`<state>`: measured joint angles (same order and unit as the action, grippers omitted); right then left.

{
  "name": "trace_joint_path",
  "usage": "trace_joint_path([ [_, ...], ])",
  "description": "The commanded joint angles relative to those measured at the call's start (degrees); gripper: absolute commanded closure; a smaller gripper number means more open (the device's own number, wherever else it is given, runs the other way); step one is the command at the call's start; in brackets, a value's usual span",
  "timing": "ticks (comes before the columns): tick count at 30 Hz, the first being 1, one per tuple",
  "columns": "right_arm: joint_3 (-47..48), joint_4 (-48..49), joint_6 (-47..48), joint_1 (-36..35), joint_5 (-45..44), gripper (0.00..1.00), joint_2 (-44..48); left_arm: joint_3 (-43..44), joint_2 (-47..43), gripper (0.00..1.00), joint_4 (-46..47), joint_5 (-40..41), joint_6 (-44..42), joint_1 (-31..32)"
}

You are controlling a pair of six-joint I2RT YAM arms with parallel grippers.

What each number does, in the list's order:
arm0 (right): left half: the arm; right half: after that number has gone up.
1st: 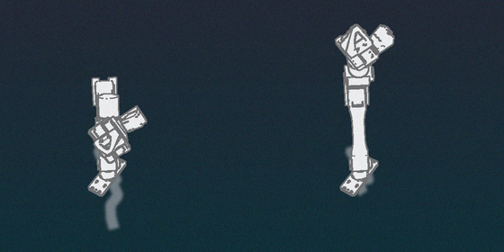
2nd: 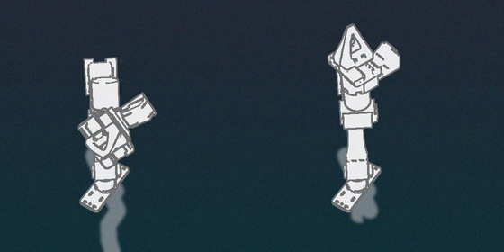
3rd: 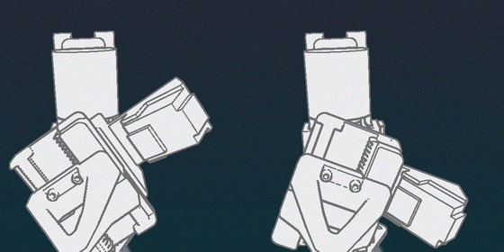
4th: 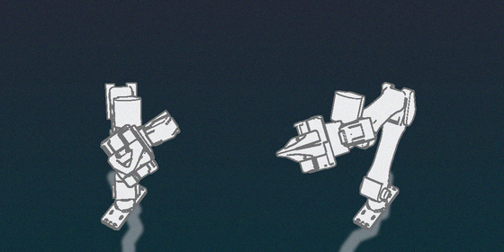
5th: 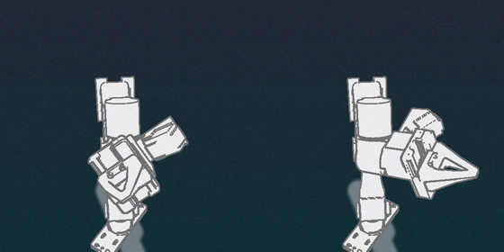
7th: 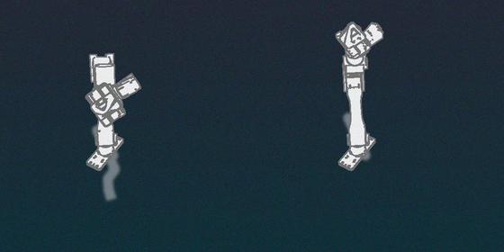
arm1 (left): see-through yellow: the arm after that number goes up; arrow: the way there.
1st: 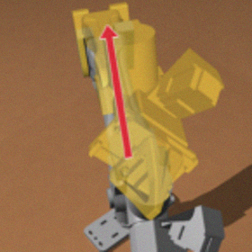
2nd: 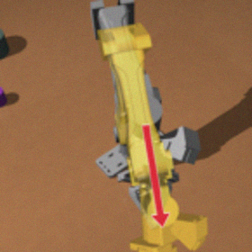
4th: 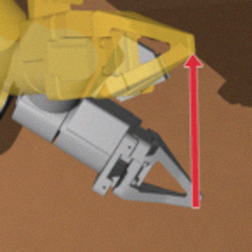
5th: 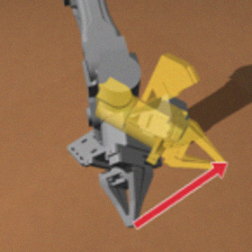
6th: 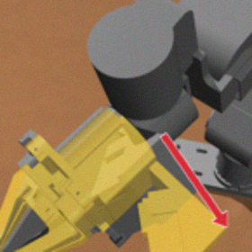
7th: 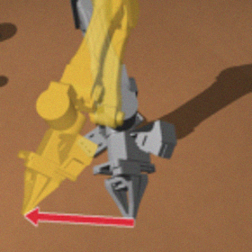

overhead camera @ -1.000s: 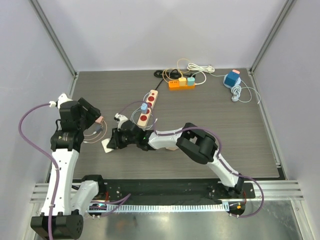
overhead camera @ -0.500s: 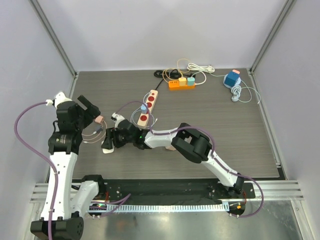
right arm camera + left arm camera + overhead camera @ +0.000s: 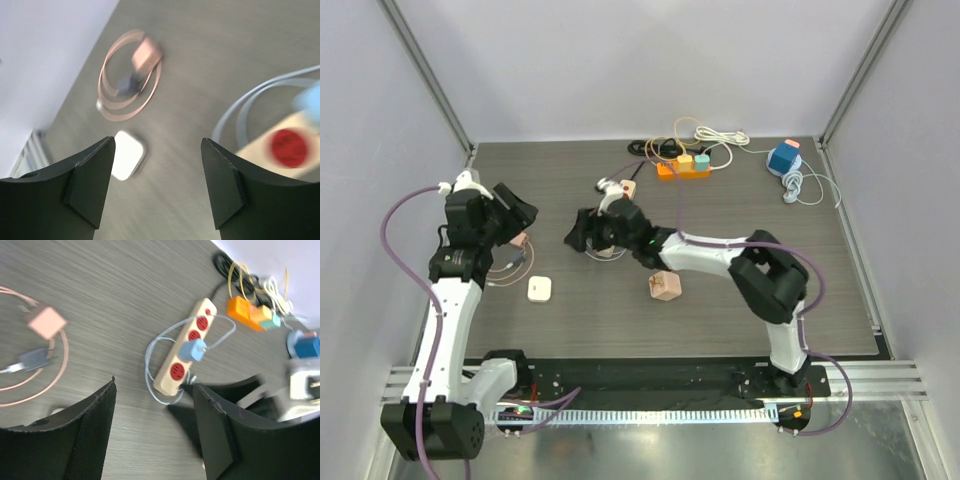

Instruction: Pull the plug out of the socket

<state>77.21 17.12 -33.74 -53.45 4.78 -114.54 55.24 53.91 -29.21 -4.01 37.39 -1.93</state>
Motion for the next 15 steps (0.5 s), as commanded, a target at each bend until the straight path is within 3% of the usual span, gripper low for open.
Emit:
trace_joint_path([
  [1, -3.7, 6.0, 5.3, 4.4, -7.7, 0.25, 7.9, 0.0, 4.0, 0.37, 7.6, -9.8, -1.3, 1.4],
  [7, -2.7, 7.0, 5.4, 16.1, -5.5, 0.24, 9.3, 5.4, 14.6, 0.28, 6.6, -9.6, -4.1, 10.5],
  [10, -3.5, 10.4, 2.0, 21.6, -1.7, 0.24, 7.3, 10.1, 23.0, 0.23, 4.7, -8.0, -5.2, 15.5],
  [15, -8.3, 18.9, -3.2, 26.7, 4.6, 0.25, 3.1, 16.6, 35.1, 0.22, 3.2, -1.6, -7.5, 21.5],
])
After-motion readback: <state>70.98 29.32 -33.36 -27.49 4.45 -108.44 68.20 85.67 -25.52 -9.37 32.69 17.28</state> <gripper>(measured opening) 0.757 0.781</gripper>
